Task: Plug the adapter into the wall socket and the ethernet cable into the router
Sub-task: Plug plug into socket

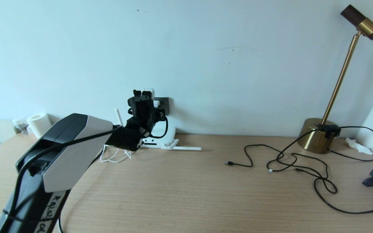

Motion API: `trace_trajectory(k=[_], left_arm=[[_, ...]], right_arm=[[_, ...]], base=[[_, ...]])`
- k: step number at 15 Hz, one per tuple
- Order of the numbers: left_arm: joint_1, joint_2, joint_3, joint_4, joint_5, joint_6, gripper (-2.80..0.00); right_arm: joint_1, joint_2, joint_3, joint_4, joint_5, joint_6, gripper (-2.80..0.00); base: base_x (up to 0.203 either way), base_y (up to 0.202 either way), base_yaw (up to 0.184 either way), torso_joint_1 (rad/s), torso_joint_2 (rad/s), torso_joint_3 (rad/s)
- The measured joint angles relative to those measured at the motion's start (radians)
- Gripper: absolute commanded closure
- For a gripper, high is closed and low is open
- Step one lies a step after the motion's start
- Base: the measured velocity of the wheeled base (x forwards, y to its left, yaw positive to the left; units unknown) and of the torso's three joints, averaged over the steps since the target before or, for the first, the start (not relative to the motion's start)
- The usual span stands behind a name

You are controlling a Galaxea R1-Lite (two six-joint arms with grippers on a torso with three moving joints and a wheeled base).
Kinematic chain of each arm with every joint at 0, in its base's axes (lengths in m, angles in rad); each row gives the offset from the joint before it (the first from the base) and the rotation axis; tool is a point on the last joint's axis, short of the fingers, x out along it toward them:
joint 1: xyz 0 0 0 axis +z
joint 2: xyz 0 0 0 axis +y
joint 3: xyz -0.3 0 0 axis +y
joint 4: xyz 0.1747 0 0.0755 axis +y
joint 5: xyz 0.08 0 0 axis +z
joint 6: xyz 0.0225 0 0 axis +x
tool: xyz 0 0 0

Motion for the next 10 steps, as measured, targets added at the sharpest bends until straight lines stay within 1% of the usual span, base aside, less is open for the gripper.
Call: trace_trajectory(k=[10], left_arm=[[-0.011,0.002,-0.004,0.002,0.002,-0.001,0.00]], right_arm=[[0.000,0.000,0.000,0.000,0.000,0.000,0.00]], base=[[0.000,0.000,0.000,0.000,0.00,0.000]])
